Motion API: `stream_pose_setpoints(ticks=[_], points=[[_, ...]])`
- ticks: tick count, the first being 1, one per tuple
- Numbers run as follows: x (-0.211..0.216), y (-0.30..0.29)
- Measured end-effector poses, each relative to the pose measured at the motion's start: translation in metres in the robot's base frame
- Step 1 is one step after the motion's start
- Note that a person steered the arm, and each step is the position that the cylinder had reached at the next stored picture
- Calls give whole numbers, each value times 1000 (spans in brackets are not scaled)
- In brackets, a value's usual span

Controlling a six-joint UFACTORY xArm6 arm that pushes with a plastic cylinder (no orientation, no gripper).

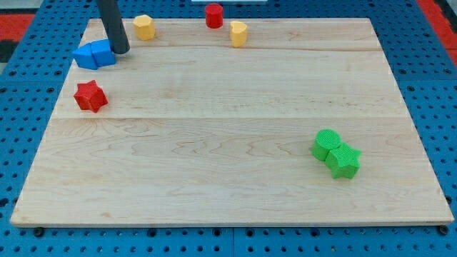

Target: Take the blue cube to the bottom side of the red star

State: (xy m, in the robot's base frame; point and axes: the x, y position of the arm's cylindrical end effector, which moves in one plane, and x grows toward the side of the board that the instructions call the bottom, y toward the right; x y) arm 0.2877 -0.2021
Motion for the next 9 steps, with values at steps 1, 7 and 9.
stream_pose_setpoints(ticks=[1, 7, 9], points=[[0, 11], [17, 7], [-7, 3]])
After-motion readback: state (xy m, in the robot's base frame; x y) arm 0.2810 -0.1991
